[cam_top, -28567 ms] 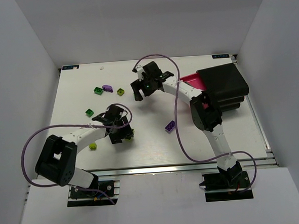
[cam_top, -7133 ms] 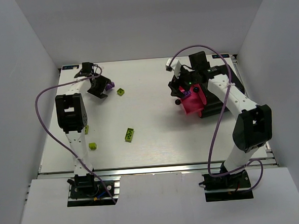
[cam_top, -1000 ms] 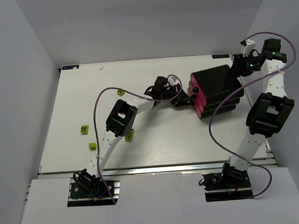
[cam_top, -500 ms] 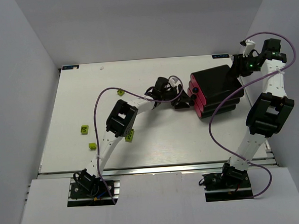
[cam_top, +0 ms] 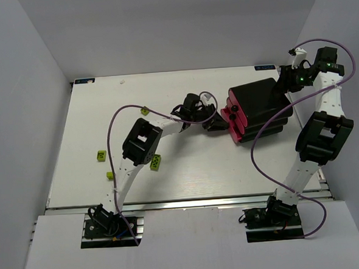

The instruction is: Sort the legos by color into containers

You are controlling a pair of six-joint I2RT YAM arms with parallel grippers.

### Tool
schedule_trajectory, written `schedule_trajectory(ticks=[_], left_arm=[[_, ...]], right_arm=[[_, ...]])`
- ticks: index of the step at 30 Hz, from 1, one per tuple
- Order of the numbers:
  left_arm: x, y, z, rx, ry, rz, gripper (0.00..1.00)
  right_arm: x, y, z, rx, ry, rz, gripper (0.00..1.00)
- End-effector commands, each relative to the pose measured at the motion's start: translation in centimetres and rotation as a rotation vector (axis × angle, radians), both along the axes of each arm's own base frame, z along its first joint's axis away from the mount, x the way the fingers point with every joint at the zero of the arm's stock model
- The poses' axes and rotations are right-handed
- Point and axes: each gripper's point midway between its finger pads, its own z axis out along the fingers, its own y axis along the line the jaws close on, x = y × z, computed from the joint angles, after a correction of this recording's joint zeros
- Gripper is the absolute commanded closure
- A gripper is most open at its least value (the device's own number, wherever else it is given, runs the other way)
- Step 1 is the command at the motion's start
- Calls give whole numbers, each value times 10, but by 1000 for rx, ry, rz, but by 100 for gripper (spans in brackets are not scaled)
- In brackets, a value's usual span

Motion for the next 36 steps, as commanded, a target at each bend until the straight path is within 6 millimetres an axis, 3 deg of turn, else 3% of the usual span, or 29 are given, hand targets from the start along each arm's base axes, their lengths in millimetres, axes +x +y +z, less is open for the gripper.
schedule_trajectory(ticks=[1,5,7,9,10,14,15,19,20,27,31,35,36], left_arm=[[-1,22,25,51,-65,10,73],[-9,47,22,107,-63,9,73],[-12,56,32,113,-91,6,73],[-21,71,22,156,-63,9,72],[-24,74,28,157,-77,6,71],[-24,91,18,212,-60,18,65],[-25,92,17,222,-54,21,52],[-13,95,29,230,-83,53,29],[-6,99,34,239,-94,77,25],[25,120,75,260,-174,160,22],[47,154,93,301,-209,249,20],[53,200,106,393,-221,370,6],[54,214,126,398,-262,420,4]], right_arm=[[-21,-1,-33,-9,143,-14,46],[-21,-6,-36,-25,150,-26,47],[-21,-8,-37,-33,150,-33,47],[-21,-8,-38,-36,151,-33,47],[-21,-9,-37,-37,148,-34,46],[-21,-9,-37,-38,146,-34,38],[-20,-8,-34,-37,140,-32,34],[-16,-10,-20,-63,91,-23,11],[-17,-11,-19,-74,89,-26,11],[15,-43,46,-258,-138,-109,11],[27,-53,83,-334,-237,-130,11],[30,-59,119,-470,-361,-133,11],[31,-57,126,-493,-393,-120,11]])
